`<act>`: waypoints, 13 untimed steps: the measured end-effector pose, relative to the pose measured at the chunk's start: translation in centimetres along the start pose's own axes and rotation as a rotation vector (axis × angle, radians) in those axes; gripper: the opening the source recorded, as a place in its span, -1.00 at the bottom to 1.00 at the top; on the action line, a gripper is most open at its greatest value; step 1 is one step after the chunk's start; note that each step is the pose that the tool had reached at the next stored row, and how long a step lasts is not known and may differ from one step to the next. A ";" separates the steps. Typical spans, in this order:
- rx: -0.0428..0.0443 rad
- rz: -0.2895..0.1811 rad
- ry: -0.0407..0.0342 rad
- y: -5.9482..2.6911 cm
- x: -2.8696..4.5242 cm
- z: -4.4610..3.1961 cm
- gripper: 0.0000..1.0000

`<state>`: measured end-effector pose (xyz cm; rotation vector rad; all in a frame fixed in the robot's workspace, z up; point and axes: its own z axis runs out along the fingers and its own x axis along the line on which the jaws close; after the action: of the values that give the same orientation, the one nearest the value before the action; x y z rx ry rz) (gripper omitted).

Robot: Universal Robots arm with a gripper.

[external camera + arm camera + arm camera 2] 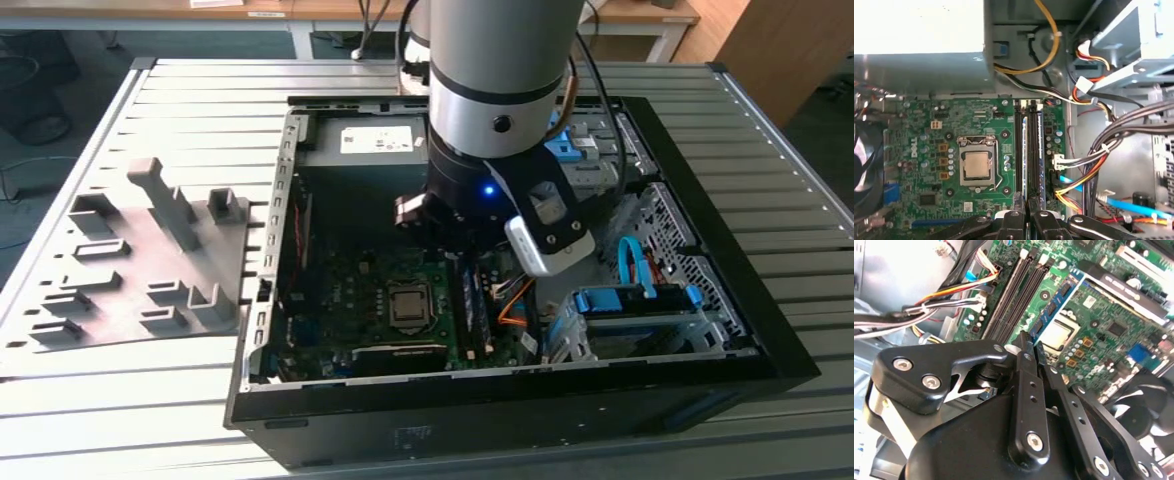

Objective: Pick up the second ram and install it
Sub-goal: 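Insert the second ram into the second slot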

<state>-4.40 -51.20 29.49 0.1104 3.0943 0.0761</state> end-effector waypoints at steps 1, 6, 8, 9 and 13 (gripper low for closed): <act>0.0006 0.016 -0.0008 0.00 0.00 0.01 -0.73; 0.0043 0.100 -0.0051 0.00 0.00 0.07 -0.73; 0.0006 0.105 -0.0049 -0.01 0.01 0.08 -0.73; -0.0018 0.095 -0.0041 -0.01 0.02 0.08 -0.73; -0.0556 0.072 0.0032 0.00 0.00 0.08 -0.73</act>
<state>-4.40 -51.20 29.40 0.2193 3.0880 0.1649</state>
